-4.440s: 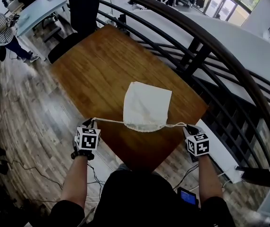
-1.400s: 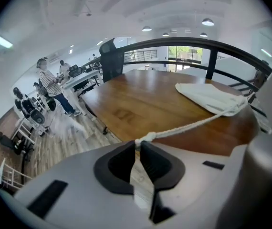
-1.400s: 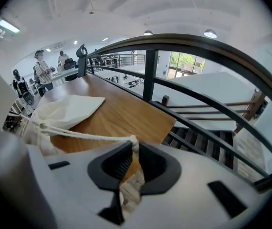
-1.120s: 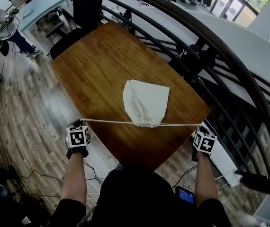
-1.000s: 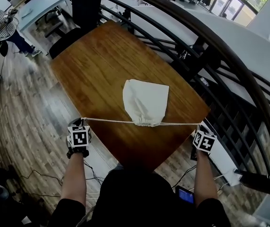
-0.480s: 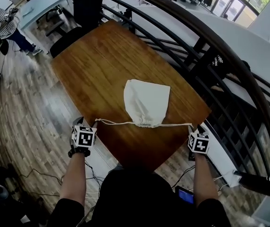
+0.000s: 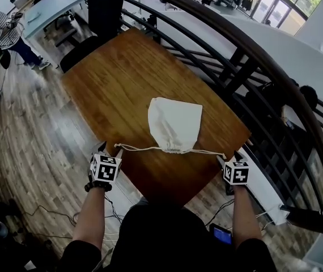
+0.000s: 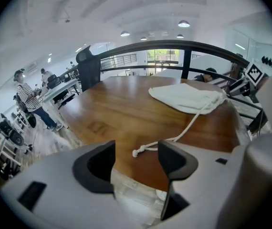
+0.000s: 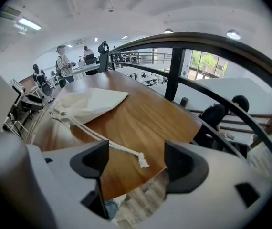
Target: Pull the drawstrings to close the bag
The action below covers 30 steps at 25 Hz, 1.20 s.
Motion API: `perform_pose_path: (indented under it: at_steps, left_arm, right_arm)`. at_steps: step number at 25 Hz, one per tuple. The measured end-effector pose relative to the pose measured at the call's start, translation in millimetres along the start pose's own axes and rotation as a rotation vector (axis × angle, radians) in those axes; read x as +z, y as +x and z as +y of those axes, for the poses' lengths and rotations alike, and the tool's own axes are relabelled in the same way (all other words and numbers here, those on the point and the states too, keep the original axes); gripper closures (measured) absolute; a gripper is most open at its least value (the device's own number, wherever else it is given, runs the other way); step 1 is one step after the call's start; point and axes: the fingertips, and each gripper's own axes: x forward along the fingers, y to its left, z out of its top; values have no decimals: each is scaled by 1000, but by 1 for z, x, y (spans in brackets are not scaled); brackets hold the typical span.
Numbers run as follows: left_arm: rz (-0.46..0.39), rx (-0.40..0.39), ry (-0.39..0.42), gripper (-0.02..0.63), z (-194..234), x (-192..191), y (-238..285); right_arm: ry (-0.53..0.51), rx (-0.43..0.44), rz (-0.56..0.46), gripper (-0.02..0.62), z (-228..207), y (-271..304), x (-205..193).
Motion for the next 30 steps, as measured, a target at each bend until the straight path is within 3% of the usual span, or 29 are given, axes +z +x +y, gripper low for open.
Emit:
perform_pose_path:
  at_steps: [4,10,17,21,25,30]
  left_arm:
    - [-34,-15,-4,322,-2,10,-3]
    - [-106,-38,9,337,-5,35,-9]
    - [-308,-65,3,432,-9,92,-47]
    - [-462,-60,-51,531,-8,123,-82]
    - [-583,-99,-129,566,-27,133,-113]
    - [-654,-141,-137,580,-53,129,-134]
  right_arm:
    - [0,13,-16,230,13,-6,1]
    - [21,-16,-139,330,17,-26,31]
    - [48,21,-340,422,35,-70,86]
    - [57,32,-469,482,48,-102,110]
    - [93,60,-581,573,58,-124,106]
    - [89,75,-672,598,65,-145,105]
